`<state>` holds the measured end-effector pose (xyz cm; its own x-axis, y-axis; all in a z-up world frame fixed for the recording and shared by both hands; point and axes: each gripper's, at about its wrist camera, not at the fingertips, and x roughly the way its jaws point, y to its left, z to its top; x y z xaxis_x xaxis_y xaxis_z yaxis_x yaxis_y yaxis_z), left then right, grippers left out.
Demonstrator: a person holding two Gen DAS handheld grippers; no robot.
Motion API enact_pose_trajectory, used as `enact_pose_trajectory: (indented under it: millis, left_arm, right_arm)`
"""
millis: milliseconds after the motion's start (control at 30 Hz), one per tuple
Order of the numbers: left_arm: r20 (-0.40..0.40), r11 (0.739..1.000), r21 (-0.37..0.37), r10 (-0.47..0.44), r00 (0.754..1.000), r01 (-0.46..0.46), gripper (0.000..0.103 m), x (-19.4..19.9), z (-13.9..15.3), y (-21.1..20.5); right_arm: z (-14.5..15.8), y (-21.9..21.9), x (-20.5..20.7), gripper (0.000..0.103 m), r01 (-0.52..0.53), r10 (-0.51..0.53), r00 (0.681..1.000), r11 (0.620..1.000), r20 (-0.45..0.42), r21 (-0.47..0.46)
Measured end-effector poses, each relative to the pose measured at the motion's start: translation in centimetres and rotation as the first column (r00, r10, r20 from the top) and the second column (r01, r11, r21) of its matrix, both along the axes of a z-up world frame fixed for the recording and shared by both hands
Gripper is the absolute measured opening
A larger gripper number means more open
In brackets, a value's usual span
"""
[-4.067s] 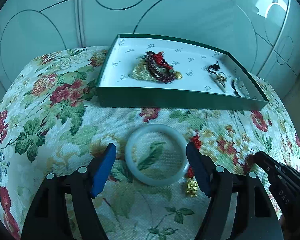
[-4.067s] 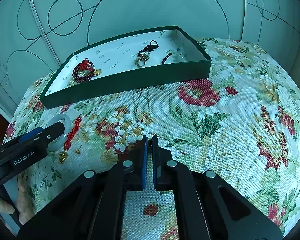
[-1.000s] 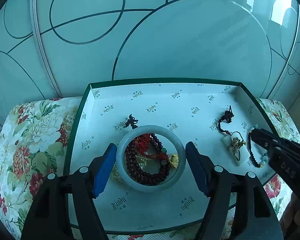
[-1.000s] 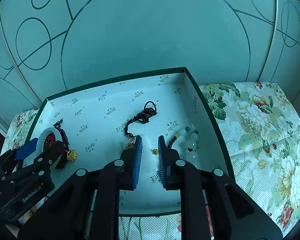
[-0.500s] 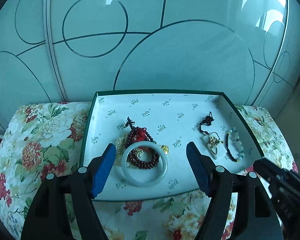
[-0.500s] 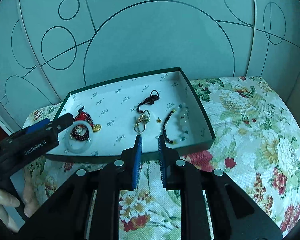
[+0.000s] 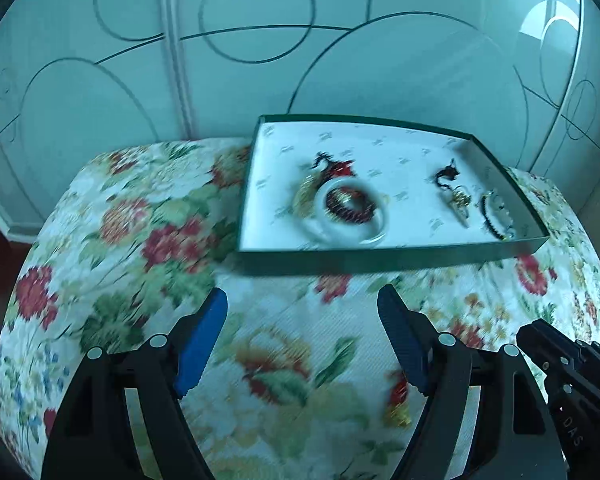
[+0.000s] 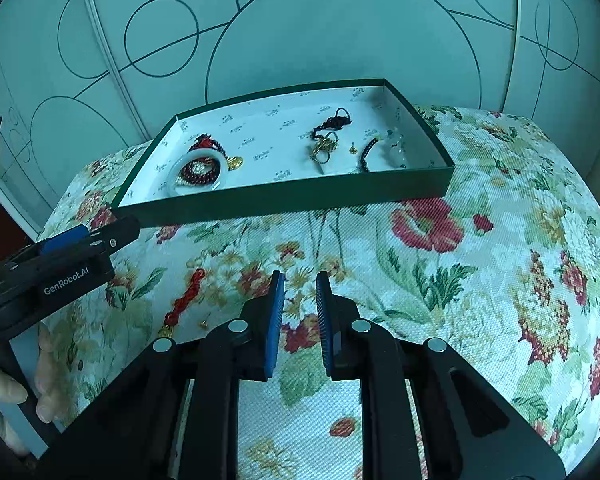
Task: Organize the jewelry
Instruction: 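Release the bangle and lift the left tool out of the box, then move the left tool over the red bead string with gold charm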
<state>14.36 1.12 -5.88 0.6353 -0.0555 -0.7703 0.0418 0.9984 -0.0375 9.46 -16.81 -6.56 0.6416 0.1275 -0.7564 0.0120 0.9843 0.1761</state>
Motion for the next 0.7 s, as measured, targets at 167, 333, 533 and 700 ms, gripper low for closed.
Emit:
enact_pose_trajectory:
  millis: [167,333,533,700]
  left_arm:
    - [-0.005,0.997,0.009,0.072,0.997,-0.072,0.076,-1.9,-0.4,2.9]
    - [0.005,0.991,0.011,0.130,0.992,-0.130,0.076,-3.2,-0.4,5.0]
    - [-0.004,0.988,-0.020,0.150,0.989,-0.151,0.076,-3.8,-0.4,5.8]
    - [0.023,0.990,-0.011,0.143,0.989,-0.143,0.076,-4.1,0.2,5.5]
  right_arm:
    - [0.0,2.0,-0.8,0.017,-0.034,0.034,0.999,0.999,0.003,-0.003]
    - [-0.2,4.3,-1.4,0.017,-0.065,0.065,0.998,0.998,0.006,-0.007]
    - [-1.0,6.4,-1.3,0.017,-0.086,0.086,0.996,0.996,-0.006,-0.032]
    - [-1.7,7.0,-0.9,0.017,-0.075,0.074,0.997,0.995,-0.015,-0.064]
